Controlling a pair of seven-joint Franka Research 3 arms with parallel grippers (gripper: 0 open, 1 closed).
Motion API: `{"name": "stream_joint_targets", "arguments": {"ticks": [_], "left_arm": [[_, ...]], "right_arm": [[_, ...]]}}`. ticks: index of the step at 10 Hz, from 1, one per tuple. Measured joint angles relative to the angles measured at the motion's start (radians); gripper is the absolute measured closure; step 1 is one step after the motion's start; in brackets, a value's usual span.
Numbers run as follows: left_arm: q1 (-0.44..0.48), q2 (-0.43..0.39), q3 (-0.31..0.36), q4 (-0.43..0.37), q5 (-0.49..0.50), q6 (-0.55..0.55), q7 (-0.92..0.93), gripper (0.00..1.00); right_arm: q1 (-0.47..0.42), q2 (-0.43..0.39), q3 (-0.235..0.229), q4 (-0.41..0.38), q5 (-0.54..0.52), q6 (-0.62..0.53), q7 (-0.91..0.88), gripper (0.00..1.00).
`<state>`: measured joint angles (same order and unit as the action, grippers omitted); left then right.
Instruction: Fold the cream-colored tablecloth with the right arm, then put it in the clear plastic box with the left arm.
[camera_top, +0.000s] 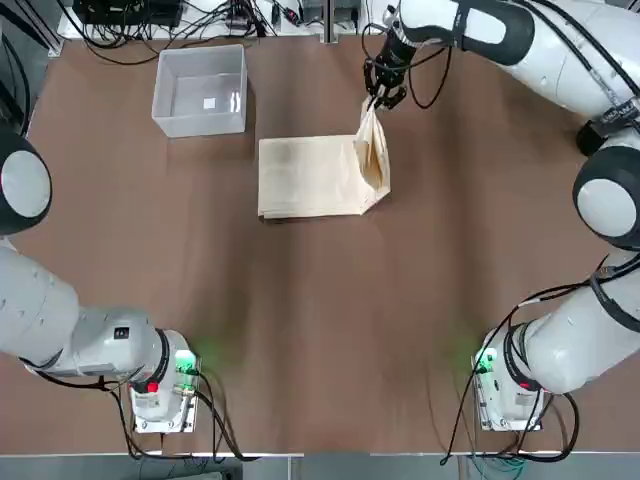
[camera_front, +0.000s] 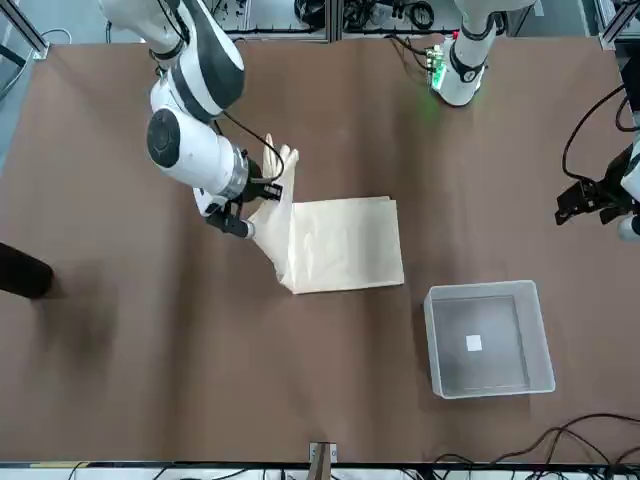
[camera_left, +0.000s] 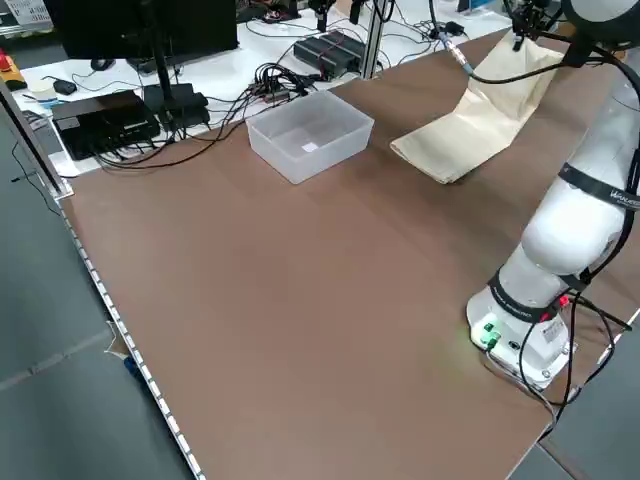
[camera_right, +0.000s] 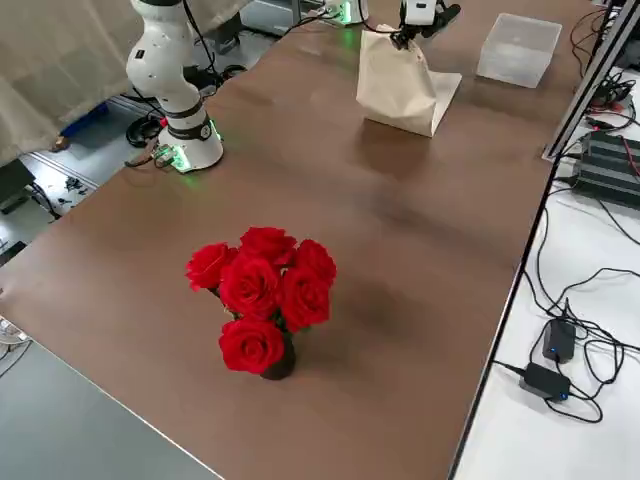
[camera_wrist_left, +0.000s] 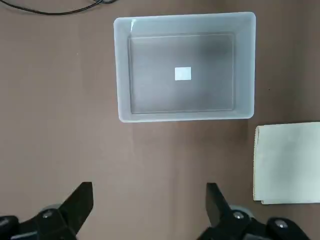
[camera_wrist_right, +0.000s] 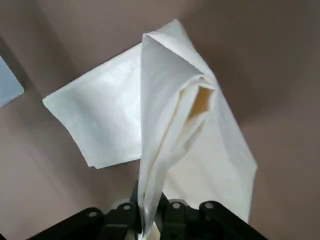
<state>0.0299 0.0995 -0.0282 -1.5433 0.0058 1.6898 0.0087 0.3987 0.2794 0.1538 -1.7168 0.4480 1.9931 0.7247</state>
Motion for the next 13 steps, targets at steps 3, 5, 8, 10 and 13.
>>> {"name": "stream_joint_targets", "arguments": {"ticks": [3, 5, 8, 10, 13], "left_arm": [[0.0, 0.002, 0.0, 0.0, 0.0, 0.0, 0.0, 0.0], [0.0, 0.004, 0.0, 0.0, 0.0, 0.0, 0.0, 0.0], [0.0, 0.007, 0.0, 0.0, 0.0, 0.0, 0.0, 0.0], [0.0, 0.007, 0.0, 0.0, 0.0, 0.0, 0.0, 0.0], [0.0, 0.007, 0.0, 0.0, 0.0, 0.0, 0.0, 0.0]], "right_arm": [[0.023, 0.025, 0.0, 0.039, 0.009, 0.012, 0.047, 0.92], [0.057, 0.052, 0.001, 0.088, 0.009, 0.015, 0.099, 0.92], [0.097, 0.075, 0.0, 0.116, 0.009, 0.065, 0.147, 0.92], [0.13, 0.096, 0.001, 0.116, 0.009, 0.097, 0.17, 0.92], [0.153, 0.121, 0.001, 0.117, 0.009, 0.158, 0.192, 0.92]]}}
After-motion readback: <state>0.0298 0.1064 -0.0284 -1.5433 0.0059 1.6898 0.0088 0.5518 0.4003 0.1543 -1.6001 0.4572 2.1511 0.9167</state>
